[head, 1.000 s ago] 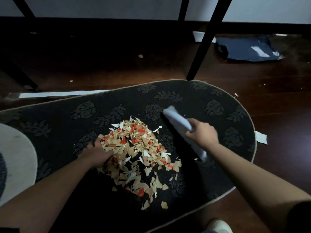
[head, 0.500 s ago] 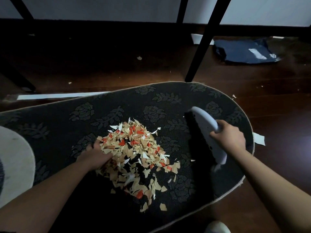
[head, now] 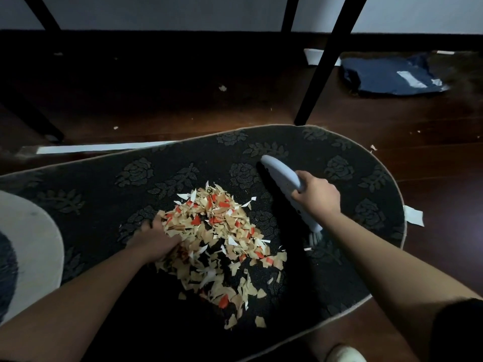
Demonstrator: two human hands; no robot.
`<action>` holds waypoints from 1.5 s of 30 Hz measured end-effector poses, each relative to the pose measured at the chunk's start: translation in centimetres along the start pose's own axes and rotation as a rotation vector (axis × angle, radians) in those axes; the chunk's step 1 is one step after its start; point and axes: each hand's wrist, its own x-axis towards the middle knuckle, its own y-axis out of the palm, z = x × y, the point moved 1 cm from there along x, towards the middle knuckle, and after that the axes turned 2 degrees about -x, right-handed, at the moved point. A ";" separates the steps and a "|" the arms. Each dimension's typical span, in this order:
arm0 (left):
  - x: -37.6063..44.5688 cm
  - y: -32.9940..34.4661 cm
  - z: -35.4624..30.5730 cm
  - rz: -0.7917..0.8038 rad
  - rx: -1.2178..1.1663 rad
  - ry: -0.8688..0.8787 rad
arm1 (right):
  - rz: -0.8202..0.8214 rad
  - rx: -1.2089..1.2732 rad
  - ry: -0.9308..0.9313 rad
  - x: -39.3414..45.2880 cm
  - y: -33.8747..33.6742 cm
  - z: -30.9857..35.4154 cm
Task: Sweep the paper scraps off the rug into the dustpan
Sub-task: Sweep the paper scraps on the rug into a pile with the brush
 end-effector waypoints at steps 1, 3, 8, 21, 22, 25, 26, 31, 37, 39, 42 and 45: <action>0.0 0.0 0.0 0.004 -0.003 -0.001 | 0.013 -0.011 -0.024 -0.3 0.0 0.3; -0.1 0.0 0.0 0.004 -0.014 -0.003 | 0.033 -0.034 -0.077 -1.2 0.0 0.8; -0.2 -0.1 0.4 0.014 -0.012 -0.008 | 0.029 -0.037 -0.124 -4.1 -1.4 -0.2; -0.4 -0.2 0.1 0.010 -0.014 -0.010 | -0.088 0.057 0.154 -1.3 -1.6 -4.2; -0.5 -0.2 0.1 0.003 -0.019 -0.008 | -0.079 0.052 0.133 -0.9 -1.2 -3.4; -0.6 -0.2 0.0 -0.008 -0.016 -0.004 | -0.024 -0.012 0.042 -0.2 -0.5 -0.5; -0.6 -0.2 0.0 -0.012 -0.014 -0.004 | -0.011 -0.020 0.009 -0.2 -0.3 0.3; -0.6 -0.1 -0.1 0.002 -0.004 0.009 | 0.050 -0.088 -0.204 -2.2 0.3 2.4; -0.5 -0.1 0.1 0.001 -0.014 0.009 | -0.005 -0.020 -0.144 -4.9 -2.0 0.7; -0.5 -0.2 0.2 -0.002 -0.024 -0.001 | -0.061 -0.012 -0.086 -4.7 -2.6 -0.5; -0.4 -0.2 0.3 -0.003 -0.028 -0.007 | -0.103 0.009 0.062 -2.9 -2.9 -2.8; -0.4 -0.2 0.1 0.004 -0.018 0.002 | -0.094 0.022 0.148 -1.5 -2.3 -3.9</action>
